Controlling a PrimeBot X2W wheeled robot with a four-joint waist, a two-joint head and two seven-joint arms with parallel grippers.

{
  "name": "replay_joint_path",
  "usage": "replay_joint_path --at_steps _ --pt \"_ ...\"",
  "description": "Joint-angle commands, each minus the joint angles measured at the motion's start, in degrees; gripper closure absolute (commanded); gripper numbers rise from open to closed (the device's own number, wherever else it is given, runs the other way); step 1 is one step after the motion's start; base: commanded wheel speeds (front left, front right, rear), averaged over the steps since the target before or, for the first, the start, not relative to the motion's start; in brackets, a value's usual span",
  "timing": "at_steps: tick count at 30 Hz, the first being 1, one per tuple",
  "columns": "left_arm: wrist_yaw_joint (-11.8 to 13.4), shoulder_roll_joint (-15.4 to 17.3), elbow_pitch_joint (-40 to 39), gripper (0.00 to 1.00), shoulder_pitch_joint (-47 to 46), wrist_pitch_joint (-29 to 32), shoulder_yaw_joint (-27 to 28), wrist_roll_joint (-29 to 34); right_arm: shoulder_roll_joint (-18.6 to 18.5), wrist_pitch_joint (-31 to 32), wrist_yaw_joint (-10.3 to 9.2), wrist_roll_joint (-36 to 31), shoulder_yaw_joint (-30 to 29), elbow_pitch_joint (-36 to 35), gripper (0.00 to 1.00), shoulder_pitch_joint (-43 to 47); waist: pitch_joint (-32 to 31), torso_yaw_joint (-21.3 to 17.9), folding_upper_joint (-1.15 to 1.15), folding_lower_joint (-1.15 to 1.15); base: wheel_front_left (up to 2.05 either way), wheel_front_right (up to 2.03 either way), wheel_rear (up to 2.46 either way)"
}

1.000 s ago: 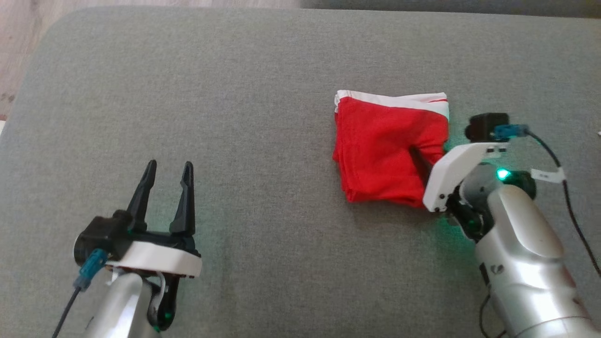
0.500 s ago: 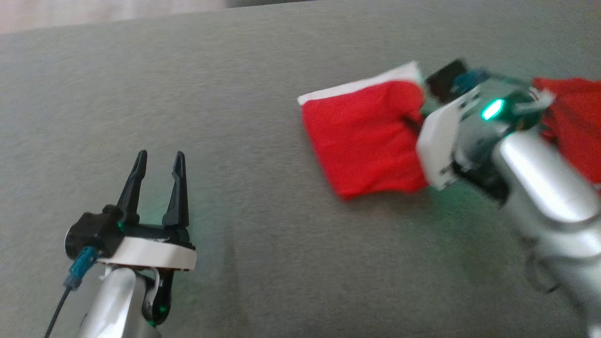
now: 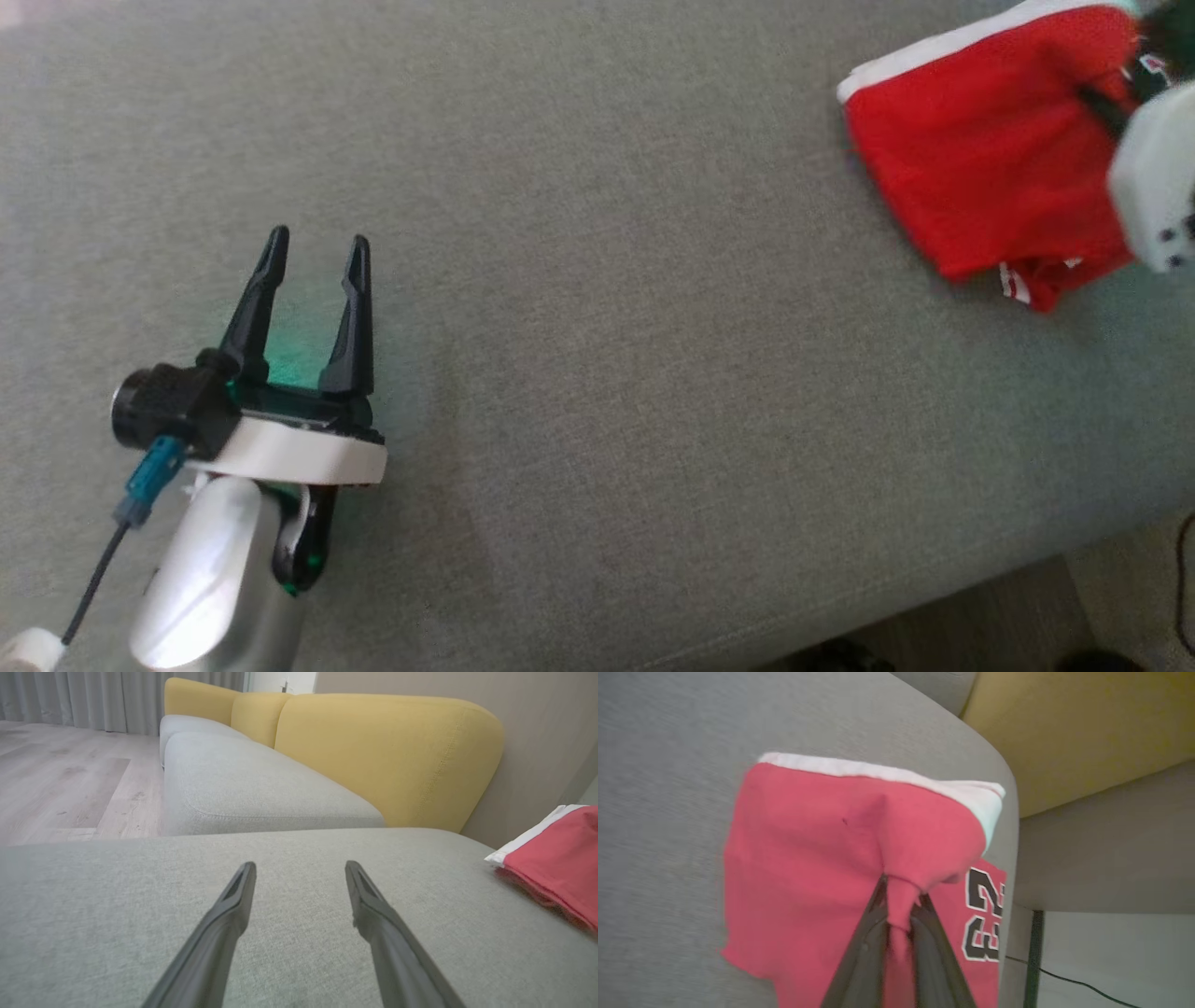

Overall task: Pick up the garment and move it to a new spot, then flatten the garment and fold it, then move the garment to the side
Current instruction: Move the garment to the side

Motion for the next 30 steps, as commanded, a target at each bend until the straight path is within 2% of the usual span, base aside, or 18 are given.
replay_joint_path --at_steps 1,6,11,12,13,17,22,30 --pt "-0.23 1.67 -1.86 0.00 -1.49 -0.44 1.44 0.25 -2.34 -0.58 0.39 -0.57 -0.93 -0.57 1.00 -0.67 1.58 -1.24 0.00 -0.01 0.00 0.00 0.00" --pt "-0.25 3.14 -2.64 0.00 -2.34 0.25 0.97 0.34 -3.85 -3.42 0.39 -2.88 -4.09 5.72 1.00 0.44 3.62 -1.47 0.00 -0.01 0.00 0.00 0.00" --pt "-0.25 4.31 -3.60 0.00 -2.91 0.89 0.61 0.64 -1.70 -7.77 0.39 -6.53 -8.77 13.42 1.00 1.65 4.78 -0.85 0.00 -0.01 0.00 0.00 0.00" --pt "-0.20 4.48 -3.72 0.00 -2.90 0.99 0.59 0.69 -0.90 -8.40 0.39 -7.29 -9.86 14.88 0.38 1.89 4.79 -0.72 0.00 -0.01 0.00 0.00 0.00" --pt "-0.14 4.60 -3.79 0.00 -2.85 1.08 0.50 0.74 0.00 -9.09 0.39 -7.94 -11.08 16.25 0.00 2.17 4.67 -0.51 0.00 -0.01 0.00 0.00 0.00" --pt "-0.01 4.46 -3.44 0.00 -2.26 1.15 0.17 0.39 2.89 -12.19 0.39 -11.17 -13.84 19.49 0.00 3.34 3.01 0.44 0.00 -0.01 0.00 0.00 0.00" --pt "0.36 2.80 -1.74 0.00 -0.17 0.43 0.26 -0.90 5.74 -19.70 0.39 -15.14 -16.25 19.06 0.00 4.87 -2.36 2.35 0.00 -0.01 0.00 0.00 0.00" --pt "1.52 0.14 0.65 0.00 6.48 -0.37 1.40 -2.48 14.18 -26.17 0.39 -12.94 -23.05 14.53 0.00 15.16 -13.25 7.09 0.00 -0.01 0.00 0.00 0.00"
